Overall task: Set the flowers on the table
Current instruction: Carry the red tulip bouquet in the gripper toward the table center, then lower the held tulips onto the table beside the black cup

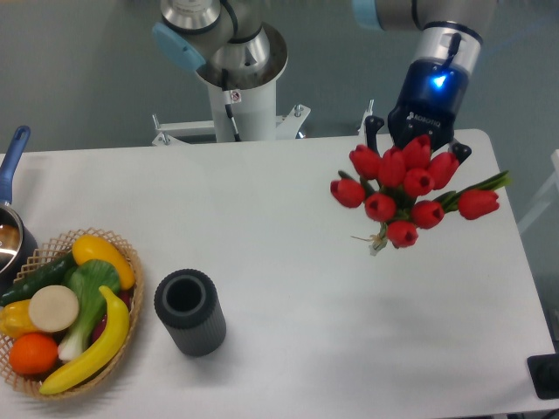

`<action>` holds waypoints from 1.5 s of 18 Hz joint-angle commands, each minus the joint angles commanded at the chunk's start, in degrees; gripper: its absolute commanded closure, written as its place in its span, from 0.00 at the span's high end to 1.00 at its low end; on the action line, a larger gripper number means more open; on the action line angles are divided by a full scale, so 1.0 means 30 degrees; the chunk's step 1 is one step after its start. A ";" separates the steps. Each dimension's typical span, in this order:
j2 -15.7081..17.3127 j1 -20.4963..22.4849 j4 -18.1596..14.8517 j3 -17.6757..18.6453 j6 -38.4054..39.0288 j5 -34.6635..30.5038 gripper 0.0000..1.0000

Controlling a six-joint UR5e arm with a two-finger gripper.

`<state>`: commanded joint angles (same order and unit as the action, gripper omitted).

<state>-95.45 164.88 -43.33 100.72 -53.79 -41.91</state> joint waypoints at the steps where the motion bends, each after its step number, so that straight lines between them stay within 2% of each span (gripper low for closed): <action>1: 0.0089 -0.0058 0.0000 0.0000 0.0000 -0.0498 0.41; 6: 0.0061 -0.1315 -0.0030 -0.0059 -0.0761 -0.3952 0.41; 12: -0.0993 -0.3863 -0.0088 -0.0352 -0.1552 -0.9050 0.45; 19: -0.2105 -0.5447 -0.0469 -0.0117 -0.2197 -1.3124 0.45; 23: -0.3015 -0.6094 -0.0469 -0.0147 -0.2197 -1.4155 0.44; 27: -0.3045 -0.6094 -0.0702 -0.0089 -0.2227 -1.4534 0.43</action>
<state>-104.59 146.60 -45.44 100.46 -60.47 -85.51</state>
